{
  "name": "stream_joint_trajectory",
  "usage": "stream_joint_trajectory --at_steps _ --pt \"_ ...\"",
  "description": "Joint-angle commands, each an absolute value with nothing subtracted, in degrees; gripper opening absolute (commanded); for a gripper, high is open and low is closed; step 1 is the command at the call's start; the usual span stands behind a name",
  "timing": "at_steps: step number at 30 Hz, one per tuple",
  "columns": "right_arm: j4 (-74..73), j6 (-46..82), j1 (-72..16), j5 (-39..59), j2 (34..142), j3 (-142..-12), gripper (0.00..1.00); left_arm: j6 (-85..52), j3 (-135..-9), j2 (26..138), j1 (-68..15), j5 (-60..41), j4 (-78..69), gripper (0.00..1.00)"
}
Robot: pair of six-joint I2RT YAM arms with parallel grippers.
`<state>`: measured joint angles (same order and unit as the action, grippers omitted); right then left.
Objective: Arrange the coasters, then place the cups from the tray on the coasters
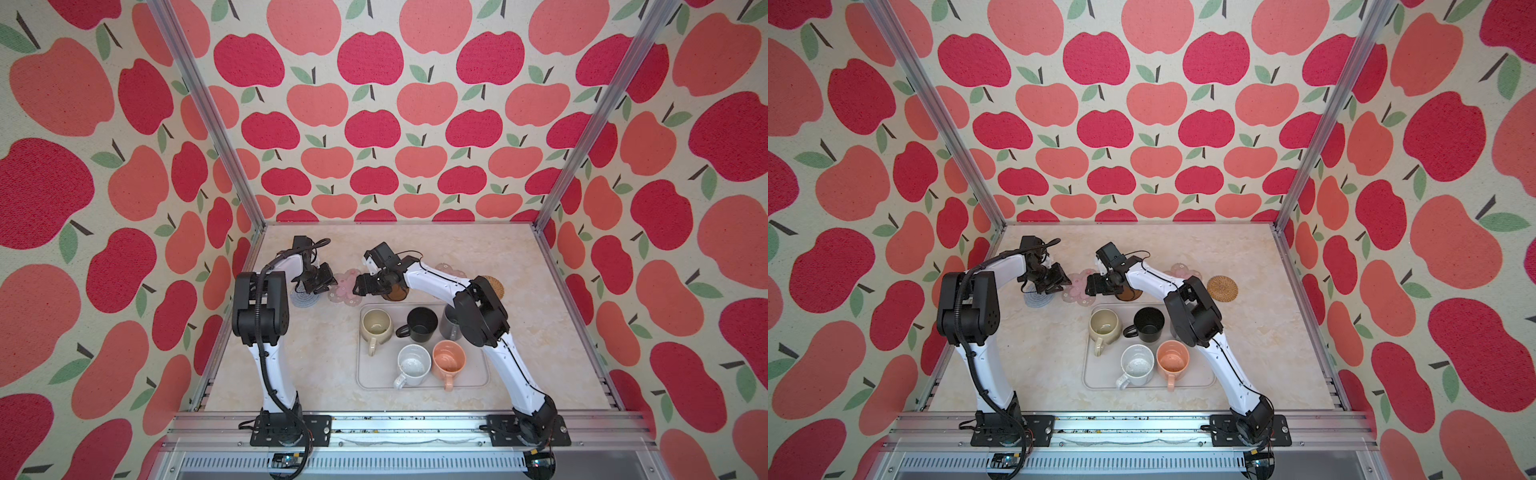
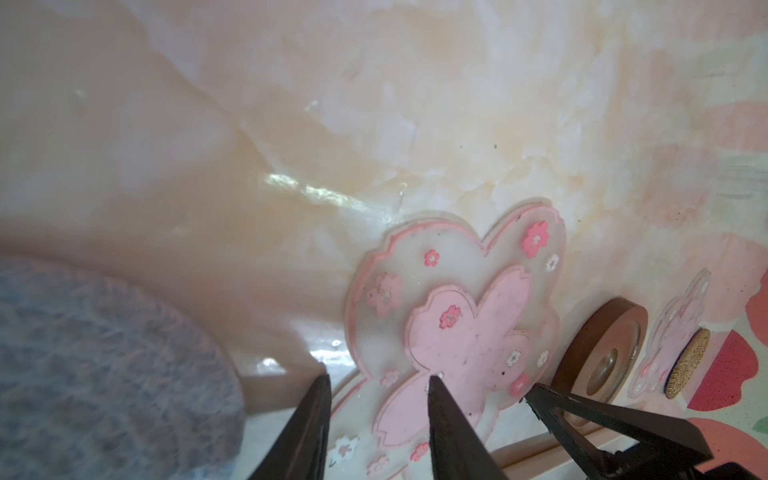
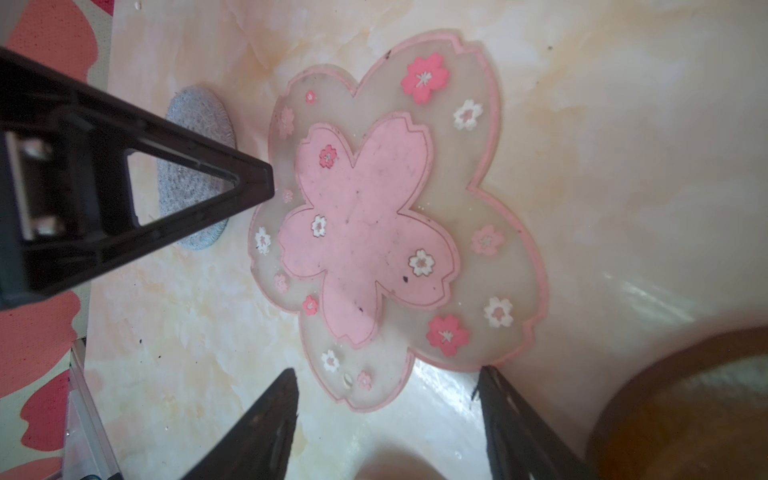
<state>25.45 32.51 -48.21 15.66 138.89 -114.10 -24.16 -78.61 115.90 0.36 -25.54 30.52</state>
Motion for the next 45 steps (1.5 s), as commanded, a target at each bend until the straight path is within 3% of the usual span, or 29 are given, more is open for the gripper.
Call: stream_joint_trajectory --at_steps 1,20,31,45 --pt "27.27 34.0 -47.99 15.98 140.37 -114.79 0.71 -24.86 -75.3 114.05 0.31 -25.51 31.72 0.41" --pt "26.91 33.85 -47.99 16.25 141.74 -115.87 0.71 -26.72 -71.9 110.24 0.26 -26.19 30.5 0.41" --pt "28.94 34.56 -47.9 17.73 145.77 -122.71 0.71 -28.57 -72.73 111.83 0.88 -29.0 27.89 0.41" --pt "26.34 27.92 -46.32 13.86 133.86 -114.0 0.73 -27.46 -75.67 109.69 0.57 -28.61 30.81 0.42"
